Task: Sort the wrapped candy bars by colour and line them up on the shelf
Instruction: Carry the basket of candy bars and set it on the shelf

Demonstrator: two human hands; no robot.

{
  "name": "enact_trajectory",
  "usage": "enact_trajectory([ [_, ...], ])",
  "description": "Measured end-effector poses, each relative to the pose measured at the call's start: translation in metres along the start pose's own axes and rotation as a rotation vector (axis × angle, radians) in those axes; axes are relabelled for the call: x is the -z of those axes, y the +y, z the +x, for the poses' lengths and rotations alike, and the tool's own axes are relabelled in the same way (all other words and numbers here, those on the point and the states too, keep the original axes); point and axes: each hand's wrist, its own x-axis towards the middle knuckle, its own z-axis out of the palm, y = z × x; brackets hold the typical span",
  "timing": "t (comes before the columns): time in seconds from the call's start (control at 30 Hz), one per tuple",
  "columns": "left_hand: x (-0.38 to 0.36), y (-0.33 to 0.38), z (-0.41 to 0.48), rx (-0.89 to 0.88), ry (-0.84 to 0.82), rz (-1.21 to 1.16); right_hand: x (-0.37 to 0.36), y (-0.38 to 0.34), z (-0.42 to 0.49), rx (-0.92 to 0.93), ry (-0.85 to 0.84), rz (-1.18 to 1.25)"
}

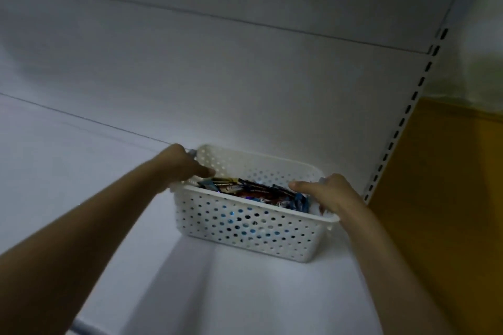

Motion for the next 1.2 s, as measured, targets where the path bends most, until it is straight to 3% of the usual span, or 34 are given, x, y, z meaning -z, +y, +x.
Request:
enact_trajectory([
  [0.3,0.005,-0.006,-0.002,-0.082,0.078,0.085,-0.008,0.0,-0.004,0.131,0.015,0.146],
  [0.57,0.0,-0.002,0.04,-0.131,-0.102,0.099,-0.007,-0.005,0.0,0.026,0.051,0.068],
  [0.73,-0.009,0.0,0.063,-0.205,-0.15,0.122,-0.008,-0.003,-0.005,-0.018,0.194,0.016],
  [1.03,-0.015,0.007,0.079,-0.477,-0.234,0.113,-0.017,-0.01,-0.037,-0.021,0.42,0.136],
  [1.2,-0.023,0.008,0.093,-0.615,-0.251,0.09,-0.027,-0.012,-0.053,-0.078,0.62,0.132],
])
